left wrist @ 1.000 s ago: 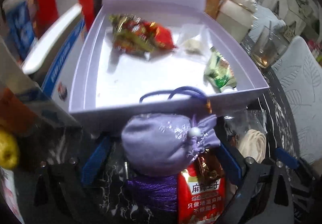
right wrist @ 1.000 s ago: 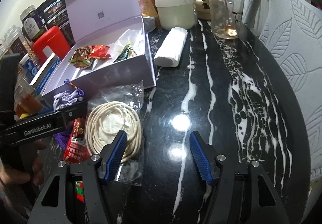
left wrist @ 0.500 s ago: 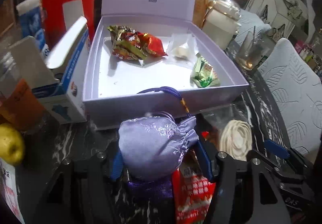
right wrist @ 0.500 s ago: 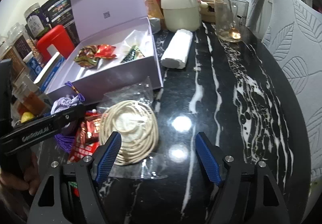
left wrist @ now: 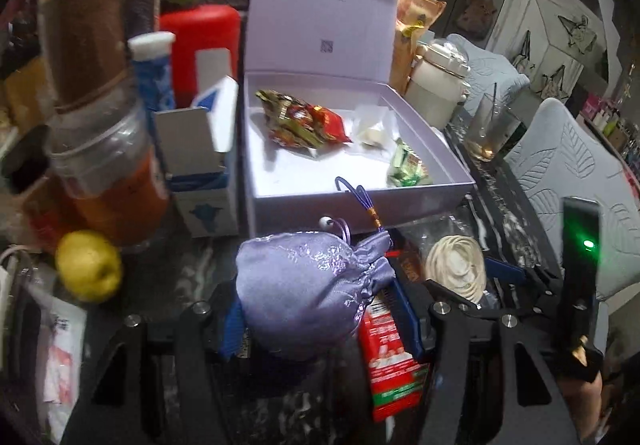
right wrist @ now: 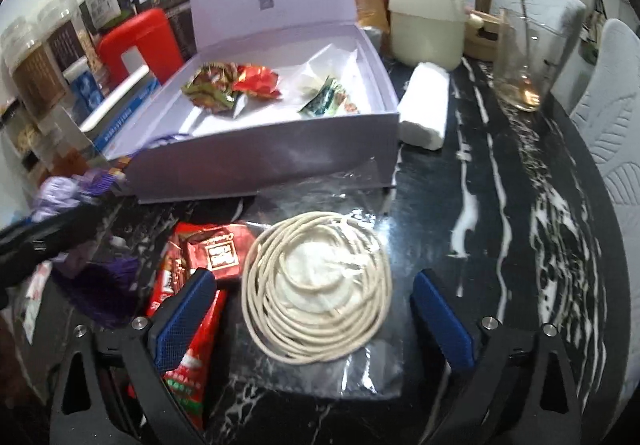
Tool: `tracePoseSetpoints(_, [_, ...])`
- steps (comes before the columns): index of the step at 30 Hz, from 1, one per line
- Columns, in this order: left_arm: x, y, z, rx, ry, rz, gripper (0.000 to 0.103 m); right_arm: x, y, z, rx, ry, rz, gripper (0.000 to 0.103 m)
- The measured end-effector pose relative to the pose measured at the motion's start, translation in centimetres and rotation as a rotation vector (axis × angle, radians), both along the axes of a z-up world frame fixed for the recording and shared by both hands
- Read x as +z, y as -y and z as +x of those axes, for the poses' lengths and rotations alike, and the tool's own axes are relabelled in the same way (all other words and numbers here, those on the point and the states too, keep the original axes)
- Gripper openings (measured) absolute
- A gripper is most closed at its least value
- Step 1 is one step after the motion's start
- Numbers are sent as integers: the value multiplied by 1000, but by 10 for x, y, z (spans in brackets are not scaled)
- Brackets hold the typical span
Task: Organize soft objects
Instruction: 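Lower the left gripper onto the purple drawstring pouch and grasp it, then grasp the clear bag of cream cord with the right gripper while the left holds the pouch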
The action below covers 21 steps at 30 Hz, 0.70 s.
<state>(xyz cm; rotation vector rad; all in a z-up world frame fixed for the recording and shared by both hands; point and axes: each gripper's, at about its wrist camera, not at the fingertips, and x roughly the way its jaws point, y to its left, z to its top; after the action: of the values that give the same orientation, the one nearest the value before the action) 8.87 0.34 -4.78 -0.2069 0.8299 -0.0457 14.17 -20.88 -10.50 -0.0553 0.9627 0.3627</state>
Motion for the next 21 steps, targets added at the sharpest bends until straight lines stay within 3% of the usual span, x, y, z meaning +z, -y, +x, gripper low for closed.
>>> tracePoseSetpoints(6, [-4,-10,-10,26,-4,-11,61,-11,-10,-3,6,40,-124,95])
tracePoseSetpoints(16, [-7,-12,-30,39,-13,-17,60,-5,-10,-21,17,83,-108,54])
tracePoseSetpoints(21, [-7,-11,-42,42,-7,4,60,-3,-6,-33,-3,74,-84,50])
